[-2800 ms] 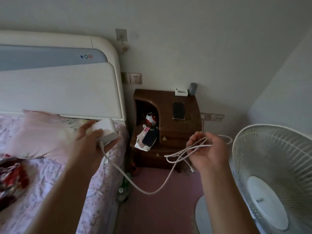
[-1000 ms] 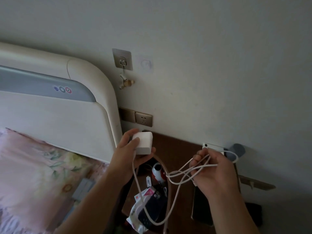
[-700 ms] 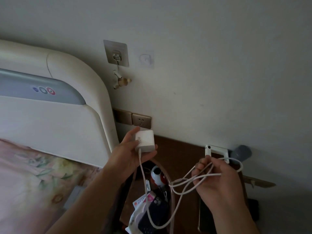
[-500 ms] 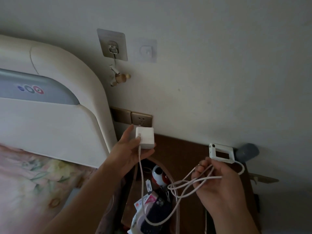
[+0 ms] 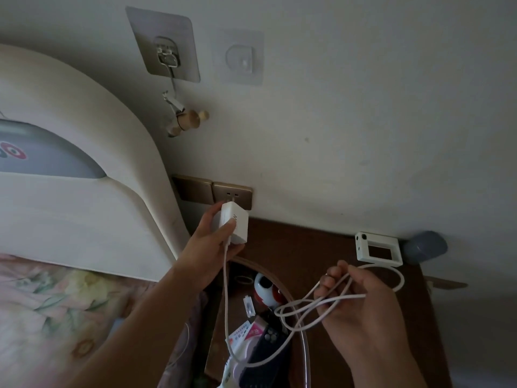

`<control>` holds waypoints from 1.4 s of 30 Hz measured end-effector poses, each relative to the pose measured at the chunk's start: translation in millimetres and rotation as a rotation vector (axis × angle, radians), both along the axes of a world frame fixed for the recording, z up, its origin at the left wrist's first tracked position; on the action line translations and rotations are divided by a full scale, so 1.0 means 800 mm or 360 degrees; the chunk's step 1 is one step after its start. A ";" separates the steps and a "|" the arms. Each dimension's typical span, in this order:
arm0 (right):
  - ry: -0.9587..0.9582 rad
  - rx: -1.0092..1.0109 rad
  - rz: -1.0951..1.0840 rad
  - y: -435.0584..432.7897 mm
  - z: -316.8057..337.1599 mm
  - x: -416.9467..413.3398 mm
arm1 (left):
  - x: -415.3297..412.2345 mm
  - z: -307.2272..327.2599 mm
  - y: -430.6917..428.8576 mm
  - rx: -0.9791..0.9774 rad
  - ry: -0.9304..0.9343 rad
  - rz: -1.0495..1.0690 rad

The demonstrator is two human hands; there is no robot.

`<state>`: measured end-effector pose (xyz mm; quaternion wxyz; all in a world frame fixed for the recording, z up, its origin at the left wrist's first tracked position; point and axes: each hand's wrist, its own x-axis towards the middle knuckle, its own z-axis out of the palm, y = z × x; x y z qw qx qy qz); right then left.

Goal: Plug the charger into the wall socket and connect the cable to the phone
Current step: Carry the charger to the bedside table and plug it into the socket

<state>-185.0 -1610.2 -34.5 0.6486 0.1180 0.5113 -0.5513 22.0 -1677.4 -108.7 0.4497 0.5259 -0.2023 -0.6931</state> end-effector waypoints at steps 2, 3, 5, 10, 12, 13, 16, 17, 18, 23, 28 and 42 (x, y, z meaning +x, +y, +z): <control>0.0002 0.0026 -0.0015 -0.001 -0.003 0.003 | 0.000 -0.005 -0.003 0.0007 -0.0058 0.0006; 0.0004 0.0042 -0.0022 -0.002 -0.005 0.004 | 0.000 -0.007 -0.005 0.0019 -0.0086 0.0027; 0.0005 0.0065 -0.0025 -0.002 -0.009 0.008 | 0.000 -0.013 -0.010 0.0058 -0.0132 0.0078; 0.0023 0.0102 -0.0026 -0.003 -0.019 0.013 | -0.003 -0.024 -0.026 0.0061 -0.0188 0.0136; 0.0013 0.0101 -0.0024 -0.002 -0.022 0.015 | -0.004 -0.030 -0.032 0.0015 -0.0257 0.0153; 0.0009 0.0099 -0.0023 -0.002 -0.023 0.015 | -0.004 -0.034 -0.035 -0.0013 -0.0300 0.0152; 0.0018 0.0111 -0.0018 -0.003 -0.028 0.014 | -0.005 -0.045 -0.040 -0.0081 -0.0377 0.0138; 0.0022 0.0114 -0.0020 -0.004 -0.029 0.014 | -0.004 -0.048 -0.040 -0.0106 -0.0402 0.0123; 0.0023 0.0115 -0.0022 -0.004 -0.029 0.014 | -0.004 -0.052 -0.040 -0.0130 -0.0429 0.0105; 0.0020 0.0104 -0.0028 -0.004 -0.032 0.016 | -0.004 -0.062 -0.038 -0.0231 -0.0548 0.0075; 0.0034 0.0131 -0.0042 -0.004 -0.032 0.018 | -0.003 -0.070 -0.037 -0.0311 -0.0674 0.0164; 0.0052 0.0135 -0.0059 -0.008 -0.031 0.014 | -0.013 -0.063 -0.057 0.0011 -0.0485 0.0464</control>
